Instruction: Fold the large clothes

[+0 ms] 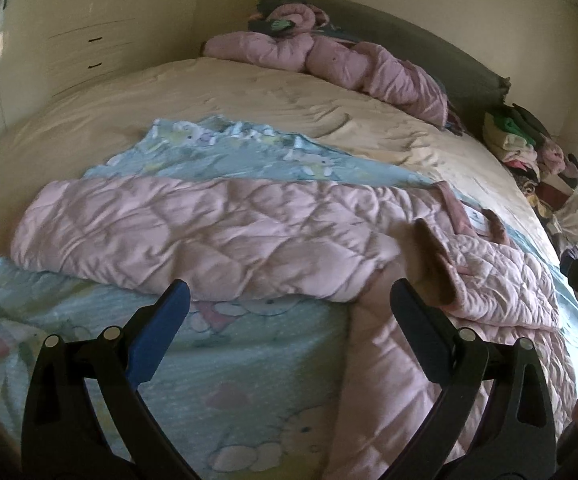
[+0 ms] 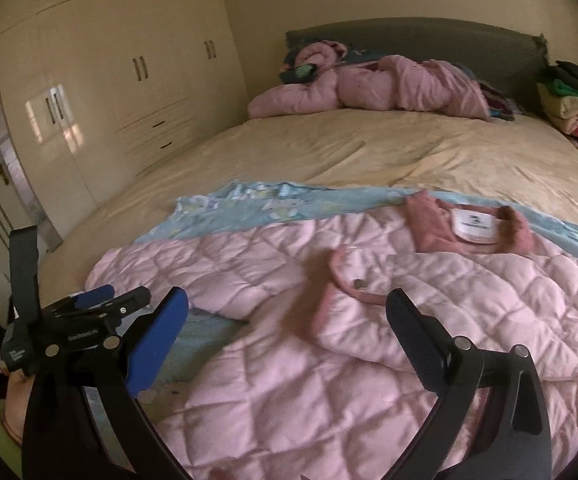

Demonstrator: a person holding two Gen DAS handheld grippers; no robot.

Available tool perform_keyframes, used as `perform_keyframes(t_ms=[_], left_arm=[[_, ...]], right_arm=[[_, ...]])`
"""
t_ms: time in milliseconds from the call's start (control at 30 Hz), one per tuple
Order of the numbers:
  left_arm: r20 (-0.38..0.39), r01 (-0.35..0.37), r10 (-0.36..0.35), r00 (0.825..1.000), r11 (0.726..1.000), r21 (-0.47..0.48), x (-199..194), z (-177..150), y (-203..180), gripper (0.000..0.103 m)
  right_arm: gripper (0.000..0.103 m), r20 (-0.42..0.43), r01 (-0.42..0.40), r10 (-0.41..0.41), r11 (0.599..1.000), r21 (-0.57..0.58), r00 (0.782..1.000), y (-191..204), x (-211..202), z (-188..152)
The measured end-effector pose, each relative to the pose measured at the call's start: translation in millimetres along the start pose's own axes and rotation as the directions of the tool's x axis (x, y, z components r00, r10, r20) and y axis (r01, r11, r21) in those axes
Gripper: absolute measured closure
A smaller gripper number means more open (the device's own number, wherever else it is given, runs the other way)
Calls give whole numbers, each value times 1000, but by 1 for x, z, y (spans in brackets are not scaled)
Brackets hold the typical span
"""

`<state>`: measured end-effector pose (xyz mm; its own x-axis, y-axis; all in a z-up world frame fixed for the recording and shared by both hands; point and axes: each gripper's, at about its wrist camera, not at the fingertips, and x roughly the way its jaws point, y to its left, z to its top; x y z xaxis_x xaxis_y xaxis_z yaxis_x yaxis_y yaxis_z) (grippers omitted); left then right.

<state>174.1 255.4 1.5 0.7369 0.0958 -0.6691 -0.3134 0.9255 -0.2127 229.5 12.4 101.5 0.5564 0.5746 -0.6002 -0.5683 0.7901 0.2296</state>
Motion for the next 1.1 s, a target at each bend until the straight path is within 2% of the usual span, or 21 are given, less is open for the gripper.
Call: perform_keyframes(t_ms=[367,667,933,1033,1100], left_arm=[[-13,-48,48,999,997,-58,8,-2,43,9],[-39,-77,72,997,987,-144,21,-5,81,9],[-66,-114,100,993,952,-283,40,-9,134,9],[-78,-125,105,991,934,-333,49,-10,154,9],[-83,-125,101,991,913,-387,55,-11,169,9]], right_arm=[[4,-52,-84,81,996,-44,995,44,42,3],[4,-102,-132,123,988,-85,987,71,71,-1],[4,-154,-141,126,986,-88,980,77,93,-13],[4,-164,-137,122,987,-82,979,73,99,-15],[4,-167,-137,124,988,-69,978,68,101,-15]])
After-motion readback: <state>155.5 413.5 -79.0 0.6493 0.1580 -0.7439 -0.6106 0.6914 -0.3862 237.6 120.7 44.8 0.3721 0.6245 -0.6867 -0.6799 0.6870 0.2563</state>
